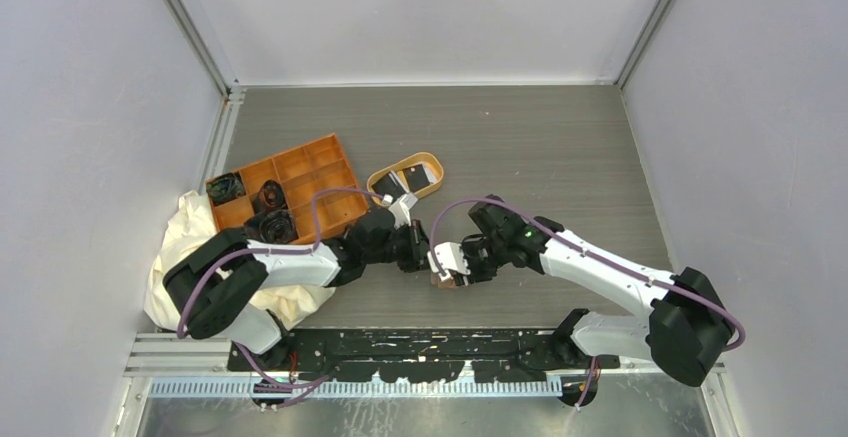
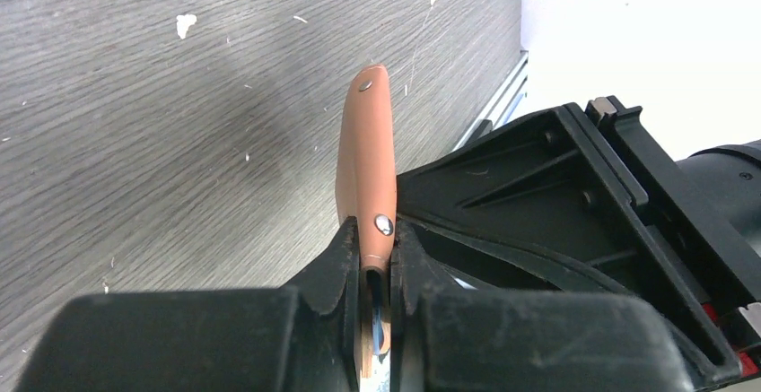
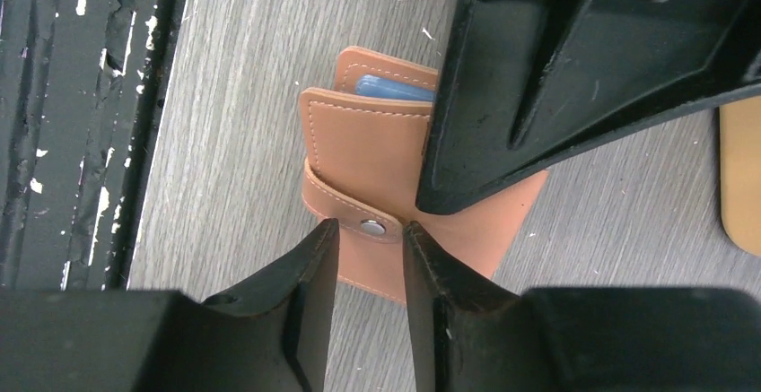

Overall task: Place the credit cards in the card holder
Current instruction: Open the card holder at the center of the board.

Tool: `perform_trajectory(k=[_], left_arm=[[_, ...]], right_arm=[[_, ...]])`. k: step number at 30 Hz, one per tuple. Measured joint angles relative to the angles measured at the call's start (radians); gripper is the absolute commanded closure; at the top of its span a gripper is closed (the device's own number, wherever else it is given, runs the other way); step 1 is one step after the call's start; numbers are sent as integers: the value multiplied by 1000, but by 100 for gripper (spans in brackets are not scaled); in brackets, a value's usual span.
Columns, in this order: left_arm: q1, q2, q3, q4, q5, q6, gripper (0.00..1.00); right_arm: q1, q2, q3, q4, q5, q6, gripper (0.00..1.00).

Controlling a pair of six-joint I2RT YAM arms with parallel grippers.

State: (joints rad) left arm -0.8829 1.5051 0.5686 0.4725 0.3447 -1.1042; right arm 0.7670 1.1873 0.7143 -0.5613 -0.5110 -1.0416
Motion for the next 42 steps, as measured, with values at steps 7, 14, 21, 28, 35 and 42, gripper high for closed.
perform_trajectory(k=[7, 14, 21, 28, 35, 42], left_arm=[[6, 63, -47, 142, 27, -111, 100], [15, 94, -55, 186, 43, -135, 100], [55, 103, -70, 218, 81, -148, 100], [70, 124, -73, 226, 111, -145, 100], [139, 103, -80, 236, 60, -126, 100], [146, 77, -82, 216, 52, -68, 100]], right_arm=[[16, 19, 0, -3, 20, -7, 86], [26, 33, 2, -19, 25, -20, 99], [34, 52, 23, -22, 22, -44, 99], [58, 84, 34, -26, 32, -56, 99], [92, 94, 43, -94, -22, -55, 99], [85, 97, 70, -105, -40, -12, 59]])
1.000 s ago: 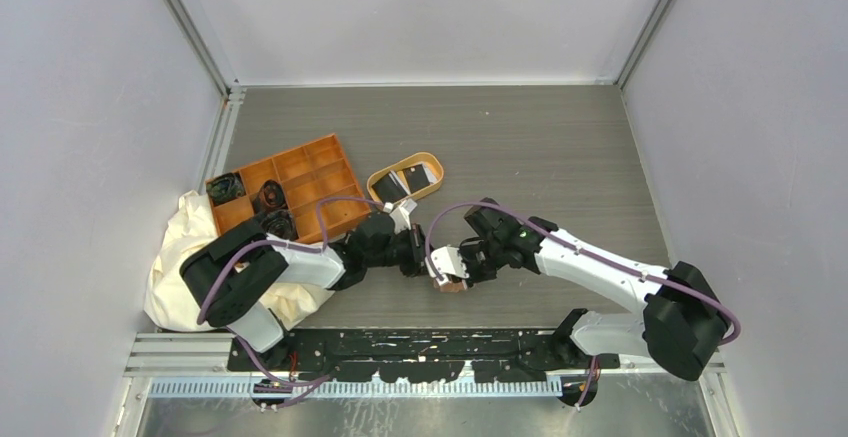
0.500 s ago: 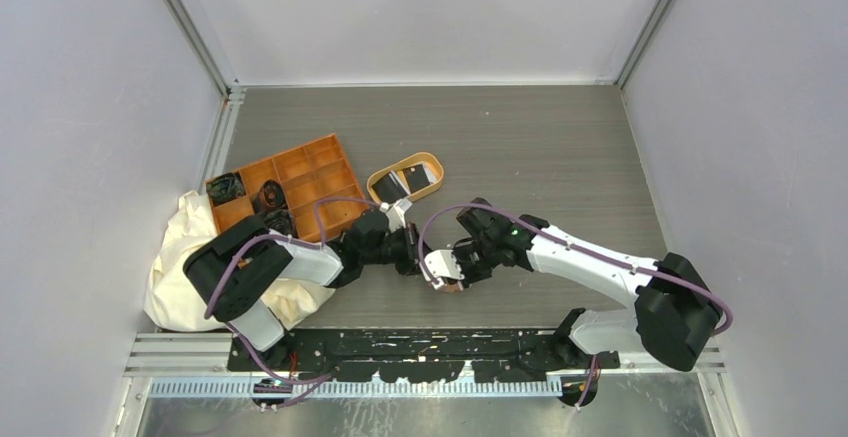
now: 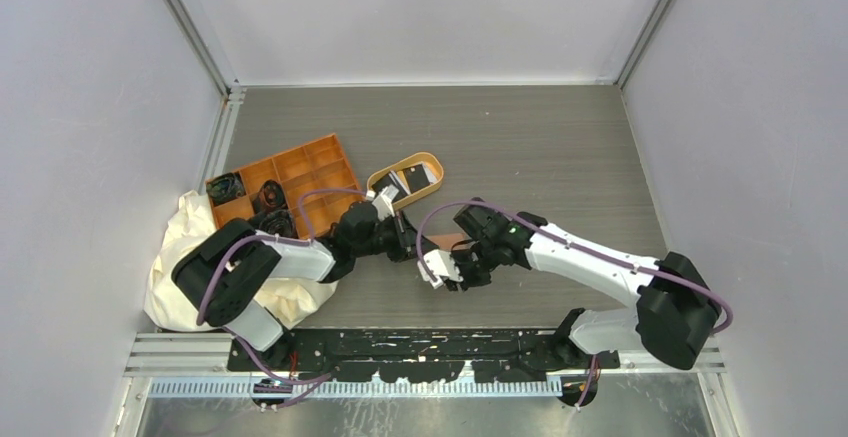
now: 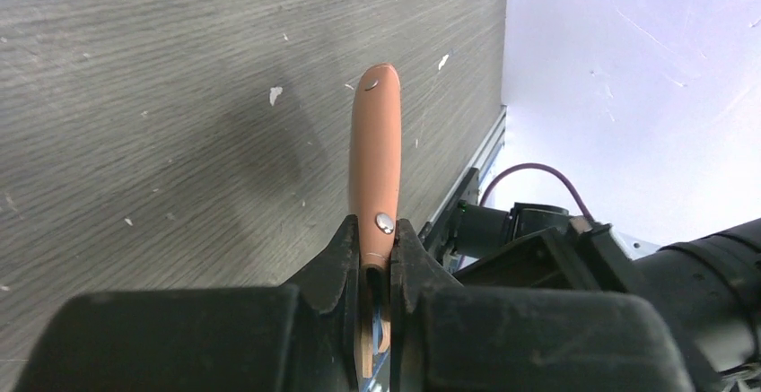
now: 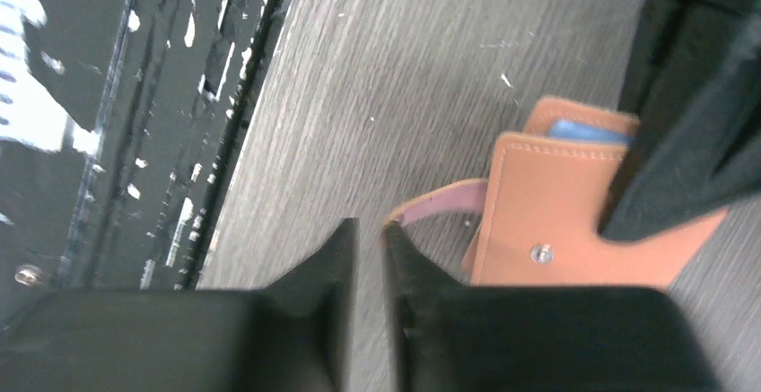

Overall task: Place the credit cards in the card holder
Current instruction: Open the card holder at the center of the board.

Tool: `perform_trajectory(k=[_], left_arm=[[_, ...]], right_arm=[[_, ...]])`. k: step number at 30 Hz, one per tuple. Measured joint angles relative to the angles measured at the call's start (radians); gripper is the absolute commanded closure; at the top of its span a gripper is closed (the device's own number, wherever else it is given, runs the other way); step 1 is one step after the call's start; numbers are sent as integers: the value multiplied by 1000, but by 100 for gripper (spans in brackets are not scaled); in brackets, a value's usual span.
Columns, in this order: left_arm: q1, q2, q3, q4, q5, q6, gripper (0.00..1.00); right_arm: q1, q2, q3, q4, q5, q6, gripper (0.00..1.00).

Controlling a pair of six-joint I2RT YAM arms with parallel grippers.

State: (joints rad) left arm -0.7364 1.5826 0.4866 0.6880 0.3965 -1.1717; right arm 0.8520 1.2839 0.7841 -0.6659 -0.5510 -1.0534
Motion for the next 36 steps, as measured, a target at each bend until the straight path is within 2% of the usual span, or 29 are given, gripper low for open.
perform_trajectory(k=[3, 5, 6, 7, 12, 20, 26, 30, 32, 36], left_arm=[[5, -15, 0, -14, -9, 17, 100], [6, -32, -2, -14, -11, 19, 100], [6, -40, -2, -14, -12, 19, 100], [6, -50, -3, -14, -12, 15, 100], [-28, -75, -8, 7, -27, -40, 100], [-91, -69, -56, 119, -121, -241, 100], [-95, -36, -56, 166, -178, -371, 100], [-109, -35, -71, 154, -203, -401, 100], [-115, -43, -84, 157, -212, -413, 100], [-124, -78, -105, 153, -224, -419, 100]], right_arm=[[-56, -33, 14, -17, -40, 53, 32], [-124, -91, 13, -18, -69, 79, 17], [-158, -129, 13, -11, -79, 94, 3], [-188, -169, 8, 4, -83, 107, 1], [-227, -255, -34, 86, -59, 153, 1], [-154, -246, -53, 143, 48, 201, 2], [-32, -165, -53, 176, 169, 202, 26], [2, -136, -51, 193, 229, 212, 34], [6, -138, -51, 198, 248, 223, 33], [10, -146, -47, 200, 266, 253, 24]])
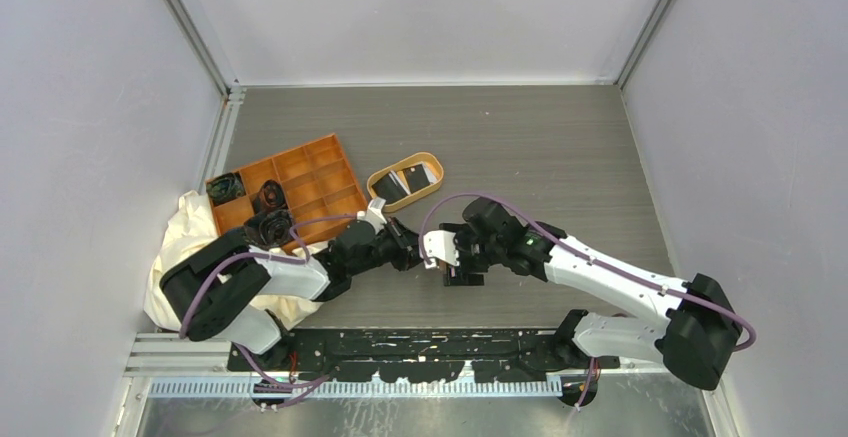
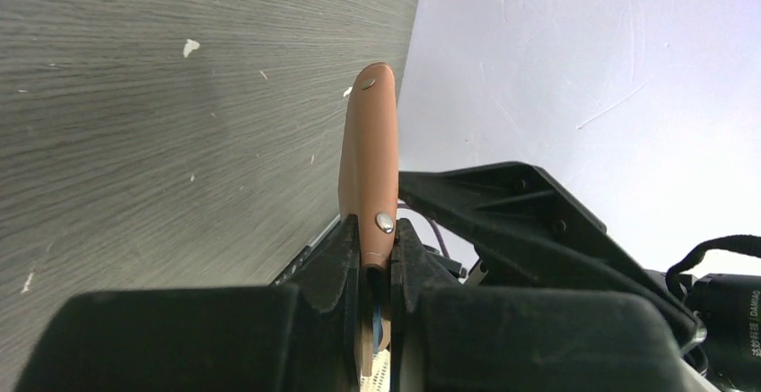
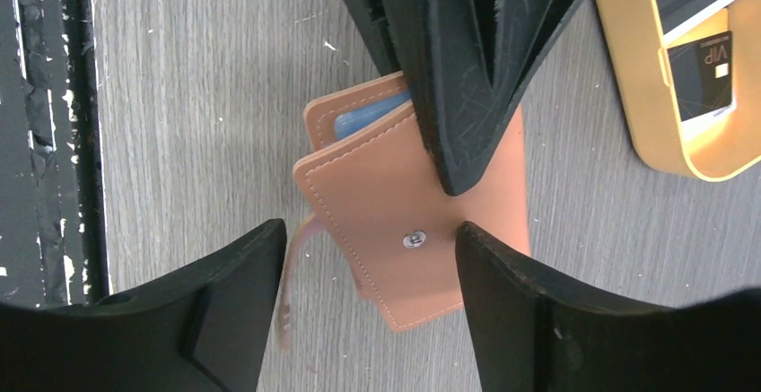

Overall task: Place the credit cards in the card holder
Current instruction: Open the card holder at the center of the board.

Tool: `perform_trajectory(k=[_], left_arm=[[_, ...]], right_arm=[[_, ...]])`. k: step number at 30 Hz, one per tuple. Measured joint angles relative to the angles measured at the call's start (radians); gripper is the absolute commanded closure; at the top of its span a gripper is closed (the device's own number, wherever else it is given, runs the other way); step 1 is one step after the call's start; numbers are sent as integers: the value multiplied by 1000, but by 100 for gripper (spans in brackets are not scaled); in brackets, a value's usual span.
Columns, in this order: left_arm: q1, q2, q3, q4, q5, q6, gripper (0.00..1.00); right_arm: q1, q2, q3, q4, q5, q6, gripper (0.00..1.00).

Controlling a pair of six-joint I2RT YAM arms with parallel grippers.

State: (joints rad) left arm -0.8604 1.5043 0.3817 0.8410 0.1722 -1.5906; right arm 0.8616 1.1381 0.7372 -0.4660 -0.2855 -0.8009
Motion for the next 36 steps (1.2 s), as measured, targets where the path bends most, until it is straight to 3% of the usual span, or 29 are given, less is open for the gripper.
perform_trajectory(k=[7, 15, 18, 22, 29, 36], left_arm=[[-29, -41, -1, -32, -30, 1, 100], [-47, -40, 9, -69, -58, 8, 96], [-47, -43, 9, -89, -75, 18, 88], [-46, -69, 9, -133, -82, 42, 67], [-50, -190, 9, -207, -78, 146, 39], [-50, -362, -10, -289, -105, 338, 19]], right_arm=[[8, -14, 6, 18, 1, 46, 28], [38, -12, 7, 24, 6, 86, 61], [40, -11, 9, 11, 3, 96, 76], [40, -11, 27, -16, -11, 109, 89], [-13, -11, 76, -31, -77, 151, 99], [-124, -5, 110, -43, -183, 208, 99]])
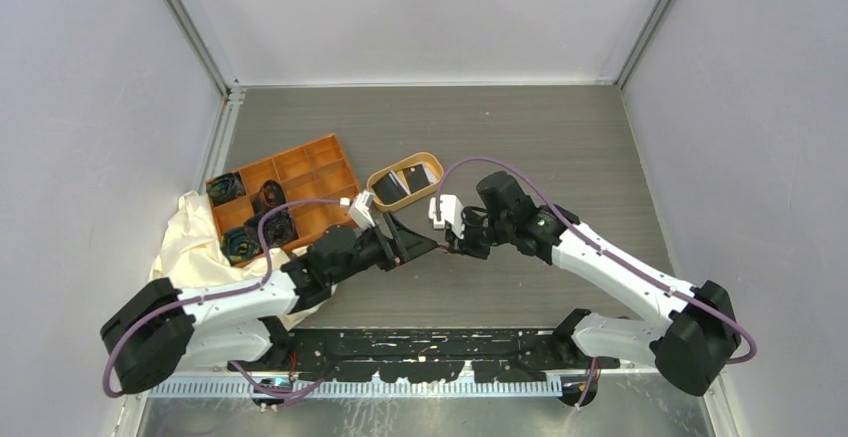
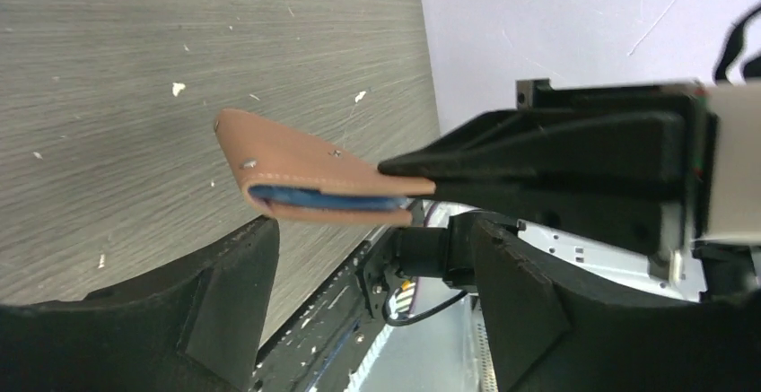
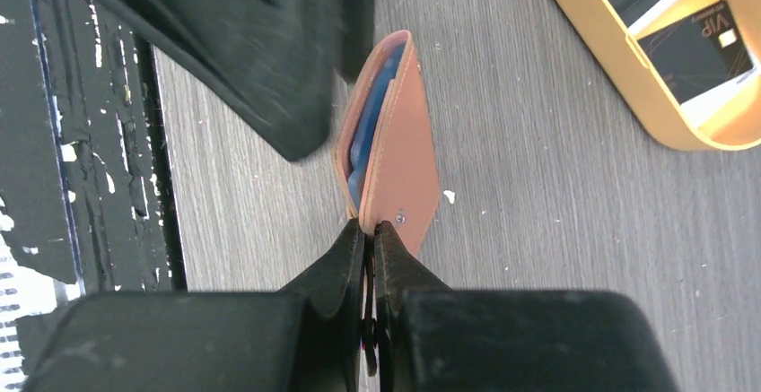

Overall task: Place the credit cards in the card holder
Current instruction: Open the card holder at the center of the board.

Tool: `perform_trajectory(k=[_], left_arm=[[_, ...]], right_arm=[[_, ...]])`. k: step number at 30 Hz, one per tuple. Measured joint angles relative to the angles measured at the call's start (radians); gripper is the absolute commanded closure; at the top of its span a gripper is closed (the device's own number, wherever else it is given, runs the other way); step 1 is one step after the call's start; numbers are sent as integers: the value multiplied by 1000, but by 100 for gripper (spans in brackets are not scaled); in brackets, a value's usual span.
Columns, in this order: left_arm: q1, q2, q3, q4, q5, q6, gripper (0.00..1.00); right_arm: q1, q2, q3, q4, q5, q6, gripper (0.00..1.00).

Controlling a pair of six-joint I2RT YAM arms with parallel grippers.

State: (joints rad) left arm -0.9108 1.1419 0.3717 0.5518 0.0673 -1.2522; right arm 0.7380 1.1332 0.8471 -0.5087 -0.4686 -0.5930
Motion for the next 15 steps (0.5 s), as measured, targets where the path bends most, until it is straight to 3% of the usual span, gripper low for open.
perform_trajectory(k=[5, 9, 15], left_arm=[[2, -141, -21, -93, -14, 166, 14], [2, -232, -67, -99, -14, 225, 18], [-27, -152, -78, -102, -35, 210, 27]], right_arm=[[-58, 40, 2, -9, -35, 29, 99], [-97, 63, 2, -17, -58, 56, 99], [-127, 74, 4, -16, -73, 83, 99]])
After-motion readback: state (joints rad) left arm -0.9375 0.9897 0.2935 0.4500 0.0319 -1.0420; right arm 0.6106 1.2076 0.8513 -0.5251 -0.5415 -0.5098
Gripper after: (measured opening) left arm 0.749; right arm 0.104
